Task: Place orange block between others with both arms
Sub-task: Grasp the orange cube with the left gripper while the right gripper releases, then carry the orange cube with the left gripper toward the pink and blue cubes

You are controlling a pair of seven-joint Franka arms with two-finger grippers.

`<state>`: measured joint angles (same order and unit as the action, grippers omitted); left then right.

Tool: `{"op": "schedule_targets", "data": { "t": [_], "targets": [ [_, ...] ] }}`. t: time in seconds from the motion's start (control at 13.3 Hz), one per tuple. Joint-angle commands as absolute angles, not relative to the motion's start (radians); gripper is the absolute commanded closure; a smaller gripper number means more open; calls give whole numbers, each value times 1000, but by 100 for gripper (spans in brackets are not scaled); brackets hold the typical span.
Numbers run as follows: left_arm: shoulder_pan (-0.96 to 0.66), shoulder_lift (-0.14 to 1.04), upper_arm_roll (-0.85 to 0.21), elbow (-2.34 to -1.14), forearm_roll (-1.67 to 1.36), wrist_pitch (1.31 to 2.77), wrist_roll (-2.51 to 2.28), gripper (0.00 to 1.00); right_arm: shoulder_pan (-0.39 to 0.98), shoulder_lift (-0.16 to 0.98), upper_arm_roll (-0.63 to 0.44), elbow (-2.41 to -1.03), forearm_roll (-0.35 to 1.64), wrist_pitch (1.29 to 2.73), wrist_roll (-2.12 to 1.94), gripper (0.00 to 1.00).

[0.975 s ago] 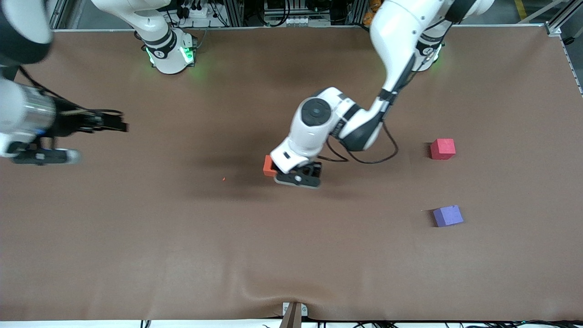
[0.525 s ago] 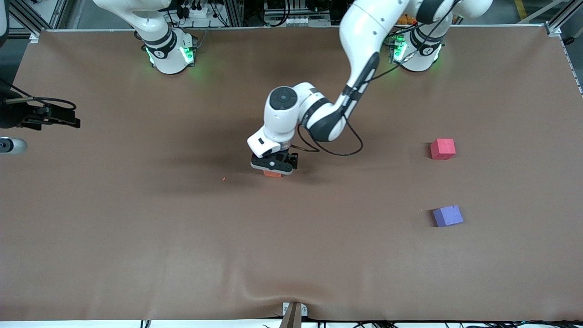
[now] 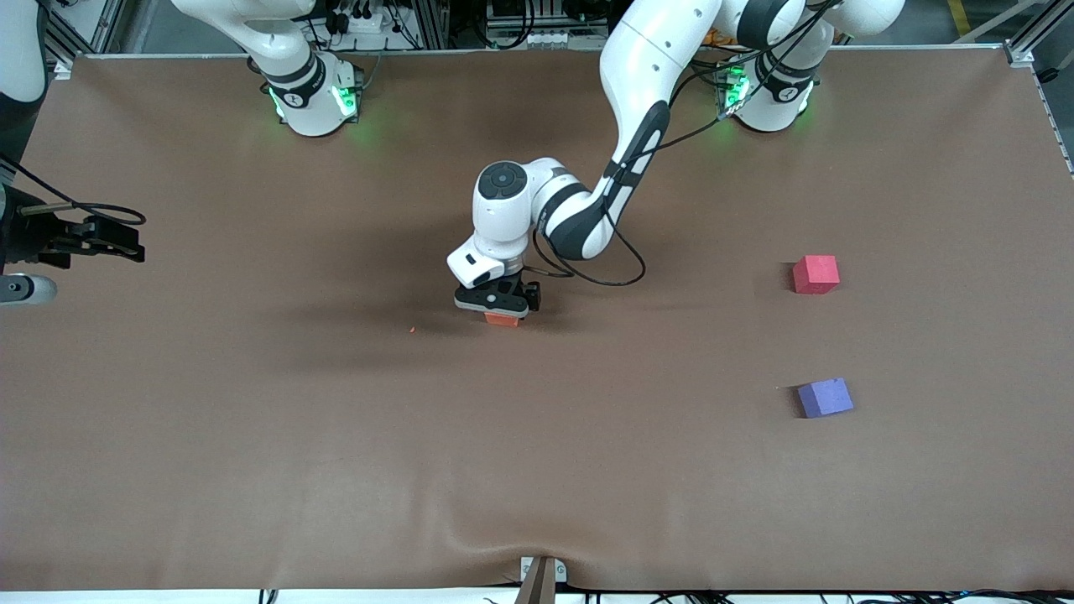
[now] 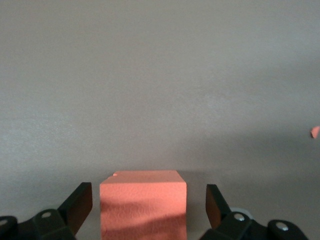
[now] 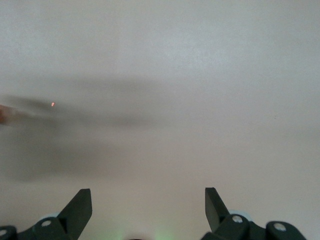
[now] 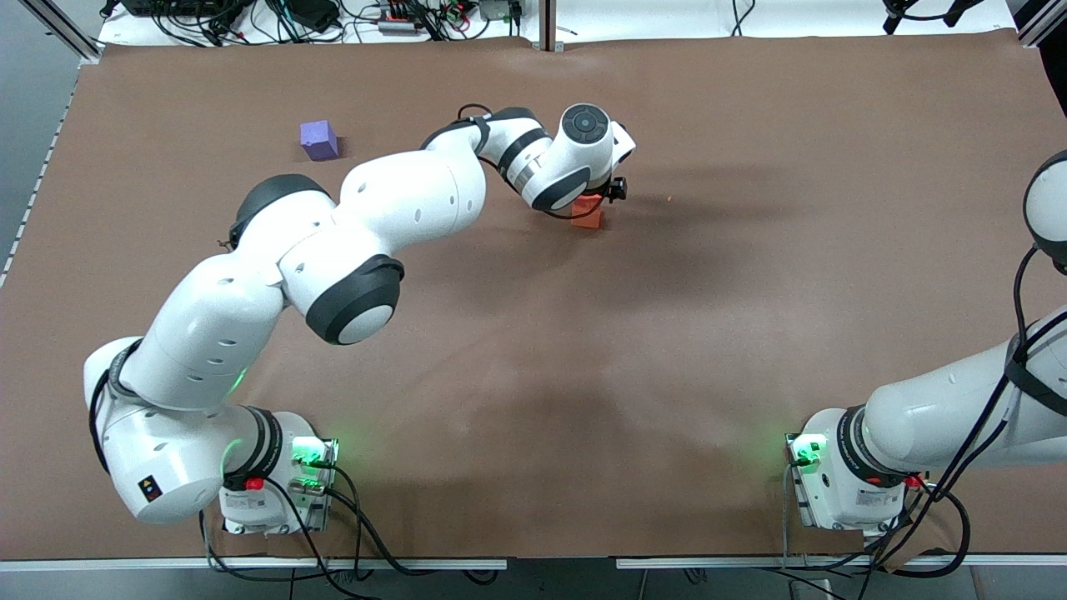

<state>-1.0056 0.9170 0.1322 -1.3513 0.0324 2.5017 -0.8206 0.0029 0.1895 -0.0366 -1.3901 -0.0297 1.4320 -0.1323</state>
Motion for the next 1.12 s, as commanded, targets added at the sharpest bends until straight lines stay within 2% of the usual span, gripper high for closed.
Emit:
{"op": "schedule_targets", "data": {
  "t": [0.0, 0.07, 0.38, 0.6, 1.05],
  "targets": [
    [-1015, 943, 144, -1325, 55, 2522, -876, 0, -24, 161, -15, -1420, -55, 1445, -149, 0],
    [-1015, 942, 143, -1325, 48, 2520, -962, 99, -56, 166, -15, -1419, -49, 1437, -150, 0],
    [-1009, 913, 149, -1342, 97, 2499, -1023, 100, -57, 167, -15, -1419, -48, 1433, -147, 0],
    [-970, 861, 150, -1339, 97, 2415, -1003, 100, -54, 167, -15, -1420, -48, 1431, -140, 0],
    [-760, 706, 146, -1342, 92, 2212, -1003, 100, -49, 164, -15, -1414, -31, 1375, -104, 0]
  ]
}}
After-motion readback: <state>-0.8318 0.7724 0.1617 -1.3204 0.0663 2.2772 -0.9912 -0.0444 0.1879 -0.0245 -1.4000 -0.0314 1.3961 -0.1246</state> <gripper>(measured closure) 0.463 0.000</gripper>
